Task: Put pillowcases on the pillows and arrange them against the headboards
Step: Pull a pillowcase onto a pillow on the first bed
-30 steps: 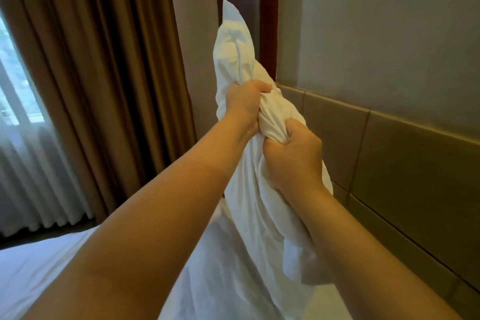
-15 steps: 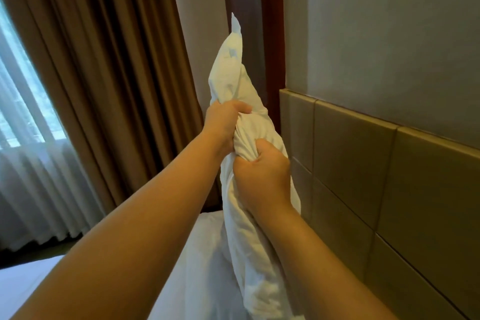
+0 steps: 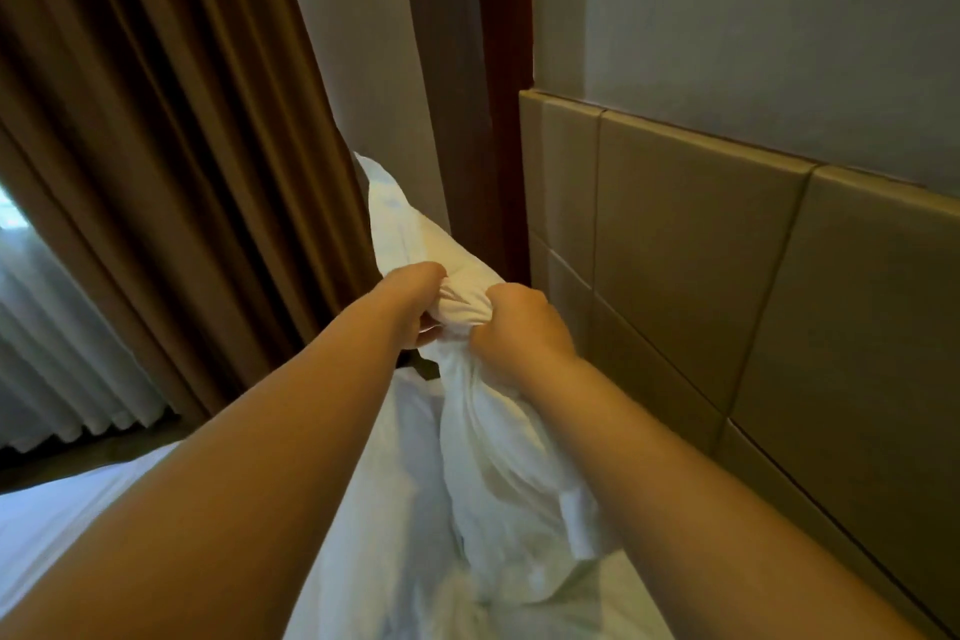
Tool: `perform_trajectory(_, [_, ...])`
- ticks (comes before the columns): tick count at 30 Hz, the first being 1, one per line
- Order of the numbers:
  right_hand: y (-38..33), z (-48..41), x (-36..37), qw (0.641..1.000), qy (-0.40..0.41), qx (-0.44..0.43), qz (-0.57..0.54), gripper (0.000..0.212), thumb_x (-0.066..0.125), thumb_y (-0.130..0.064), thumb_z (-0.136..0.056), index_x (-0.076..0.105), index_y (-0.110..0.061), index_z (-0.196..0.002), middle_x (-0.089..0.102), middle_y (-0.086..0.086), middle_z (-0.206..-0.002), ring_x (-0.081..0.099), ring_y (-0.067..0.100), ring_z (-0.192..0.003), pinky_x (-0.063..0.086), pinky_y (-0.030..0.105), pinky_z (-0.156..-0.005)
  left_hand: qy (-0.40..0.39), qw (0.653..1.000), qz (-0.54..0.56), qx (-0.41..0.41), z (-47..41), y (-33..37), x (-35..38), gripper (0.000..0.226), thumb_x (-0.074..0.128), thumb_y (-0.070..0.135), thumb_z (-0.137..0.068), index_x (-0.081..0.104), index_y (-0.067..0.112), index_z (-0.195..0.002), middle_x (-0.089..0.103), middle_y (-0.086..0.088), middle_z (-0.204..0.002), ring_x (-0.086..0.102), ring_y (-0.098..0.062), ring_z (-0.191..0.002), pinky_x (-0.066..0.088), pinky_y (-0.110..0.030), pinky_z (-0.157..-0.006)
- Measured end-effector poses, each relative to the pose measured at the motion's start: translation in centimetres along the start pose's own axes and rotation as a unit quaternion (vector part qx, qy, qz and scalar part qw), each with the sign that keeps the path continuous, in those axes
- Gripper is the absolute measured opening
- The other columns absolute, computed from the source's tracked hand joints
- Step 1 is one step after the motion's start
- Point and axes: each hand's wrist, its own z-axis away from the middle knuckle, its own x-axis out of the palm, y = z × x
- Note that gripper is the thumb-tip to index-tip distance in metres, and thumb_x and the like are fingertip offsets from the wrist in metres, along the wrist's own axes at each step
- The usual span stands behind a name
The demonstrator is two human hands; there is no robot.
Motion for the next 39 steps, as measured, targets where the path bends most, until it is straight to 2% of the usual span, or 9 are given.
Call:
perform_trajectory(5, [2.7,-2.9,-0.8,0.996,-0.047,0.031,0.074,0.032,0.056,-0.032,-0.092,0.058,-0.012,-0.116,0.06,0.011,-0.113,0.058,0.032,-0.102,0.049,0.039,-0.086,0.017,0.998,-0.051,0.014,-2.0,-0.1,3.7,0.011,0.048,0.021,-0.1,0.045,0.011,-0.097,0.052,-0.01,-0.087,0.054,-0.022,-0.094,0.051,-0.027,-0.087])
perform_trajectory(10, [5.5,-5.7,-2.7,0.995,-0.015,0.009,0.101,0.033,0.064,-0.037,-0.086,0.061,-0.011,-0.106,0.062,0.008,-0.098,0.06,0.027,-0.084,0.051,0.034,-0.07,-0.01,0.999,-0.006,0.041,-3.5,1.4,6.7,0.019,0.043,0.019,-0.101,0.05,0.008,-0.088,0.051,-0.009,-0.077,0.046,-0.013,-0.061,0.041,-0.018,-0.051])
perform_trajectory(14, [8.1,-8.0,-5.1,0.987,0.035,-0.003,0.155,0.025,0.06,-0.028,-0.09,0.059,-0.01,-0.108,0.06,0.009,-0.096,0.055,0.029,-0.078,0.04,0.031,-0.064,-0.098,0.993,-0.036,0.063,-4.0,1.3,9.1,0.024,0.049,0.026,-0.1,0.053,0.006,-0.087,0.058,-0.01,-0.082,0.056,-0.015,-0.071,0.045,-0.02,-0.066])
perform_trajectory(19, [13.0,-10.1,-5.8,0.965,0.04,0.085,0.244,0.026,0.051,-0.008,-0.096,0.058,-0.005,-0.121,0.06,0.018,-0.123,0.058,0.036,-0.111,0.048,0.04,-0.089,-0.163,0.97,-0.166,0.071,-4.4,-2.6,12.1,0.032,0.044,0.022,-0.097,0.045,0.008,-0.125,0.06,-0.012,-0.107,0.062,-0.021,-0.085,0.047,-0.026,-0.065])
perform_trajectory(23, [14.6,-11.5,-4.5,0.956,0.057,0.065,0.281,0.024,0.053,-0.007,-0.095,0.059,-0.008,-0.119,0.063,0.015,-0.12,0.061,0.032,-0.108,0.05,0.037,-0.088,-0.186,0.954,-0.229,0.058,-4.8,-5.5,13.0,0.031,0.045,0.018,-0.098,0.044,0.007,-0.126,0.057,-0.013,-0.12,0.06,-0.026,-0.103,0.048,-0.032,-0.081])
perform_trajectory(28, [16.8,-12.4,-2.2,0.941,0.021,0.062,0.332,0.028,0.051,-0.015,-0.097,0.054,-0.01,-0.124,0.059,0.013,-0.126,0.057,0.031,-0.116,0.046,0.037,-0.096,-0.192,0.938,-0.282,0.066,-6.2,-8.4,12.8,0.019,0.047,0.023,-0.099,0.047,0.01,-0.114,0.057,-0.012,-0.121,0.06,-0.025,-0.1,0.048,-0.032,-0.083])
perform_trajectory(32, [17.6,-12.2,-1.2,0.946,0.018,0.062,0.318,0.026,0.052,-0.014,-0.096,0.055,-0.009,-0.122,0.06,0.014,-0.124,0.057,0.031,-0.114,0.047,0.038,-0.093,-0.194,0.927,-0.314,0.06,-7.0,-10.6,12.0,0.029,0.046,0.025,-0.1,0.047,0.009,-0.124,0.057,-0.011,-0.124,0.06,-0.025,-0.101,0.047,-0.032,-0.086])
perform_trajectory(36, [15.7,-11.2,-1.4,0.933,0.151,-0.039,0.326,0.031,0.062,-0.015,-0.089,0.053,-0.012,-0.119,0.055,0.011,-0.122,0.052,0.027,-0.108,0.045,0.033,-0.09,-0.184,0.922,-0.338,0.04,-7.9,-13.4,10.1,0.029,0.044,0.024,-0.1,0.048,0.004,-0.12,0.059,-0.012,-0.112,0.06,-0.023,-0.091,0.046,-0.029,-0.077])
perform_trajectory(39, [12.8,-8.7,-0.3,0.915,0.179,-0.162,0.322,0.048,0.07,-0.022,-0.084,0.052,-0.013,-0.127,0.053,0.013,-0.13,0.051,0.028,-0.116,0.043,0.035,-0.099,-0.156,0.911,-0.382,0.02,-8.6,-15.8,8.9,0.021,0.043,0.022,-0.099,0.048,0.005,-0.11,0.061,-0.015,-0.114,0.063,-0.027,-0.094,0.047,-0.03,-0.078])
